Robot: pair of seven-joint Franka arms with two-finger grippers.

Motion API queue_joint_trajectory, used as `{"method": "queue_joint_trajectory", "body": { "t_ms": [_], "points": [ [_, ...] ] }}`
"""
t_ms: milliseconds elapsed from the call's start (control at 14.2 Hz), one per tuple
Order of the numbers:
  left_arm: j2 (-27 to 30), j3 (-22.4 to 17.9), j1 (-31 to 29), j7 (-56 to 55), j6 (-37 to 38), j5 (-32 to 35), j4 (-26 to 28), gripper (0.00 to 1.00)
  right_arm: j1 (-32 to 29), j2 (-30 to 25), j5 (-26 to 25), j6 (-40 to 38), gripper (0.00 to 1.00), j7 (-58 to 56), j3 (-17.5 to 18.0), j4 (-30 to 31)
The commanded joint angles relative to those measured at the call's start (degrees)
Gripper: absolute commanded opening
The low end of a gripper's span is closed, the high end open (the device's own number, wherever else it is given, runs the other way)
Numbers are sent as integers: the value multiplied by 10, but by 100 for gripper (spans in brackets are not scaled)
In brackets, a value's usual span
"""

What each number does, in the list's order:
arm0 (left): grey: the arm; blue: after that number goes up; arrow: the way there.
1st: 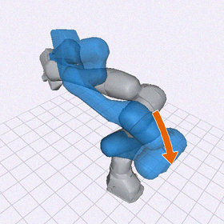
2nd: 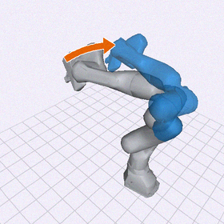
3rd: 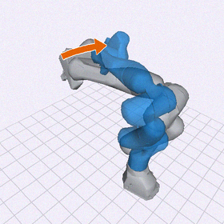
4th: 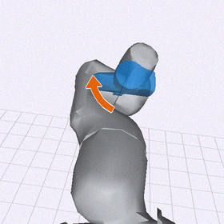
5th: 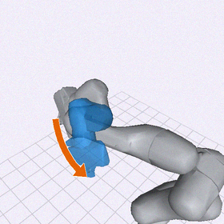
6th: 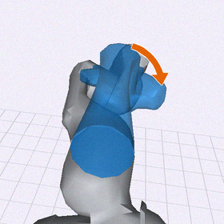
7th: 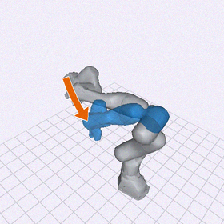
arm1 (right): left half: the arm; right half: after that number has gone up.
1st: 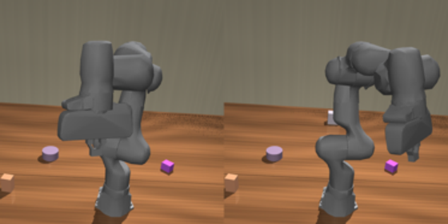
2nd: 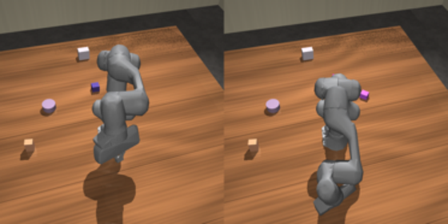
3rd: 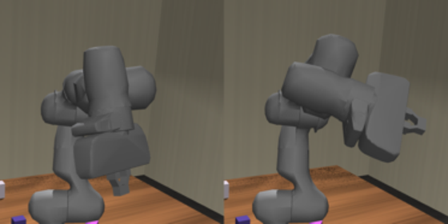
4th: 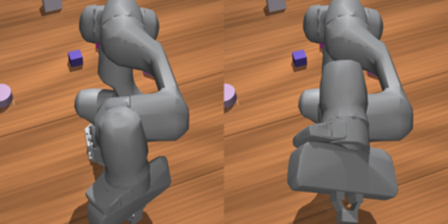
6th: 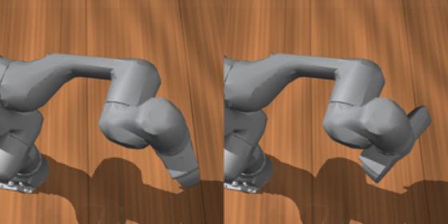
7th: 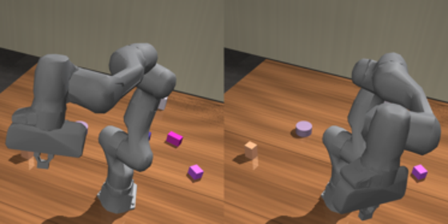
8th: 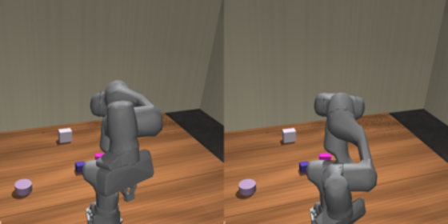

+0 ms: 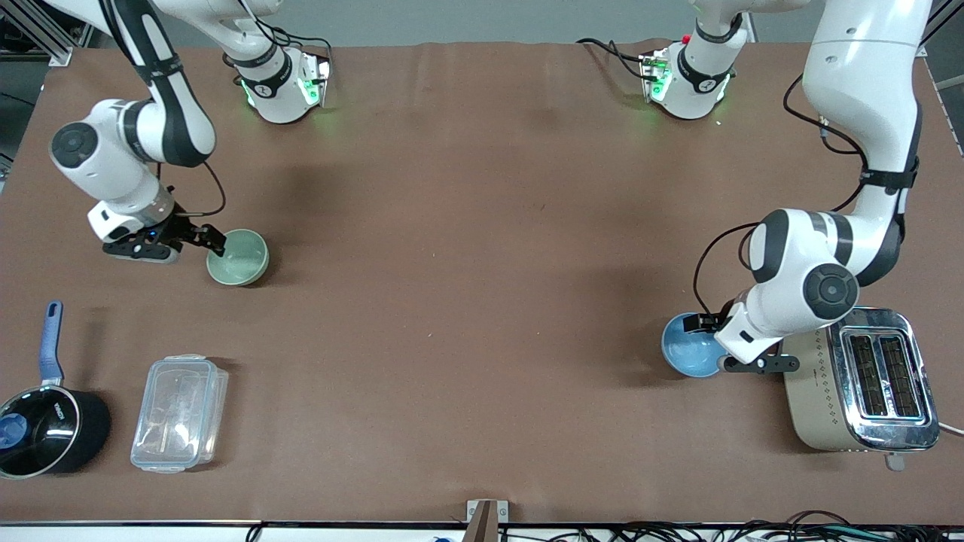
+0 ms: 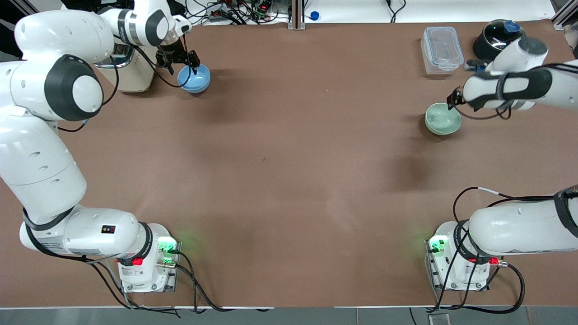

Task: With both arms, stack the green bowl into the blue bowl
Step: 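Reach the right gripper to the green bowl while the left gripper reaches the blue bowl, then grasp the green bowl with the right gripper while the left gripper grasps the blue bowl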

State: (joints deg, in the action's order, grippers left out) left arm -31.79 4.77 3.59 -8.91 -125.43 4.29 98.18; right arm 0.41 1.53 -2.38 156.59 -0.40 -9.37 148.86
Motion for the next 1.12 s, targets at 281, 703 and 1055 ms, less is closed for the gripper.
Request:
{"method": "queue_joint_trajectory", "body": {
  "t_ms": [281,703,1055],
  "points": [
    [-32,0,-19,-8,-55,30,3,65,-14,51,-3,75,84,-7,3,22],
    [-47,1,-32,-7,-72,28,3,19,-33,69,2,88,32,-3,3,23],
    [-30,31,-28,-22,-69,9,0,0,-33,73,4,94,0,3,4,22]
  ]
}}
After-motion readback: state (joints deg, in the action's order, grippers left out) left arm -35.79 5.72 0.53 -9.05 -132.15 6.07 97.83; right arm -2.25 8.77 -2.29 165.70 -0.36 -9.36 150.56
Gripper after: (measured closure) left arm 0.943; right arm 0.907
